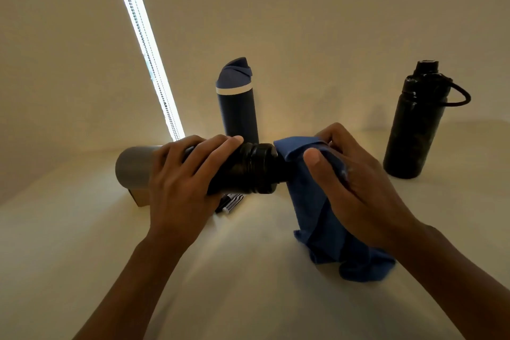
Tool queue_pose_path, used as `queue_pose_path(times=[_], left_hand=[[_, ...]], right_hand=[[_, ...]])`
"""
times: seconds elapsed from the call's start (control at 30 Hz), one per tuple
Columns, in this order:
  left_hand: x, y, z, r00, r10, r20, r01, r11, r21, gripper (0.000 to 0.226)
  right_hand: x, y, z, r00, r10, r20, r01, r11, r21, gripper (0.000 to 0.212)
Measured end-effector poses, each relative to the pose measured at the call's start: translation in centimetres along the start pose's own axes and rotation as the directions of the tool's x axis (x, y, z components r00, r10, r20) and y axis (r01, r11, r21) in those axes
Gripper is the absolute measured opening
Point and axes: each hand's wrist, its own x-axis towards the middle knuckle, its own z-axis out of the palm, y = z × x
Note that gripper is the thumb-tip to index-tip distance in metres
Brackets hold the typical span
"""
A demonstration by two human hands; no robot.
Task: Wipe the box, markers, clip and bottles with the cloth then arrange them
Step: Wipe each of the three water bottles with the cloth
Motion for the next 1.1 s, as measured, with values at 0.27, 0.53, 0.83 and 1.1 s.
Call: queue_pose_path(times=[0.27,0.53,0.83,1.1], left_hand=[[0.2,1.3,-0.1,0.999,-0.002,0.04,0.0,0.999,0.046,0.082],[0.6,3.8,-0.8,0.99,-0.133,0.044,0.133,0.991,0.016,0.087],[0.7,4.3,-1.4,0.976,-0.217,0.009,0.217,0.976,0.027,0.095],[0.7,4.0,-1.2,0.968,-0.248,0.043,0.248,0.969,-0.001,0.09]], right_hand=[[0.2,1.2,0.4,0.992,-0.123,0.0,0.118,0.955,-0.273,0.051],[0.2,0.4,0.5,0.93,-0.192,-0.315,0.147,0.976,-0.16,0.025],[0.1,2.0,1.7,0.855,-0.319,-0.408,0.262,0.946,-0.192,0.012],[-0.3,0.6,0.4,0.919,-0.293,-0.265,0.234,0.944,-0.233,0.027]])
